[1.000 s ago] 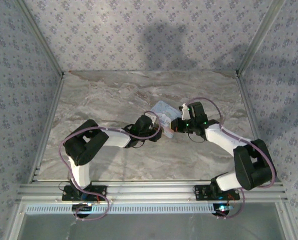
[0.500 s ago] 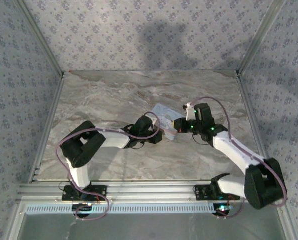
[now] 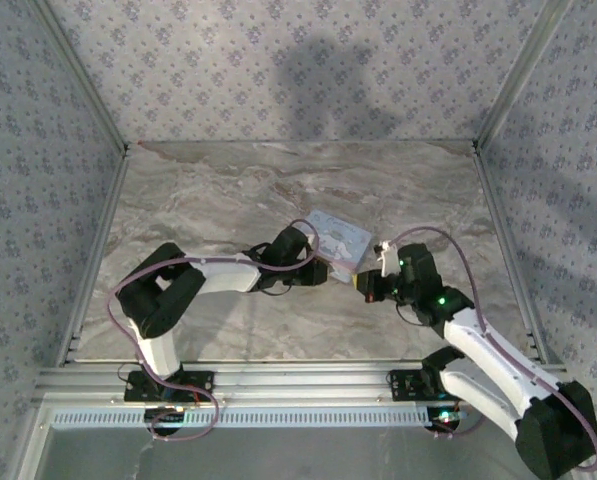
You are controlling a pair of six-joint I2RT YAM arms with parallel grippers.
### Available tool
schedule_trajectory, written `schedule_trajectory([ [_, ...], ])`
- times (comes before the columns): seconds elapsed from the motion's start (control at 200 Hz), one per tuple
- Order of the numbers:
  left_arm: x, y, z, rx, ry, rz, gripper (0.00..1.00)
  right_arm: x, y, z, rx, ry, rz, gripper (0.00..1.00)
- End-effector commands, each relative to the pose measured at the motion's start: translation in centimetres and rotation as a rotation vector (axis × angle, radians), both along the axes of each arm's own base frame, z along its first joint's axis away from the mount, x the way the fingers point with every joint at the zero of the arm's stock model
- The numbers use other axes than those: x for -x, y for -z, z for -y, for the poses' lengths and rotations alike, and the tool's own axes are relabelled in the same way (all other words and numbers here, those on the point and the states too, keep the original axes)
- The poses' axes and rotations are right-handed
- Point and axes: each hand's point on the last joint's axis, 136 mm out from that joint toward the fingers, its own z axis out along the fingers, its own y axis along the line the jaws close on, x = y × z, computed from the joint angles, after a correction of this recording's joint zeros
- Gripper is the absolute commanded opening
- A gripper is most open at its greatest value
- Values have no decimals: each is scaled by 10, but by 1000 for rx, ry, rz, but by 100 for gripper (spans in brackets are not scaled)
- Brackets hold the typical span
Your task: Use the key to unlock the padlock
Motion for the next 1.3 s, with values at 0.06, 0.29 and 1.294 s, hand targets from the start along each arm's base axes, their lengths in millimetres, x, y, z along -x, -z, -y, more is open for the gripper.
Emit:
schedule_trajectory([
  [0.06, 2, -37, 14, 69, 9, -19, 25, 11, 32, -3, 45, -4, 31, 0],
  [0.29, 4, -54, 17, 96, 9, -43, 25, 9, 47, -5, 87, -43, 168, 0],
  [1.294, -3, -63, 39, 184, -35, -149, 24, -8, 41, -9, 135, -35, 414, 0],
])
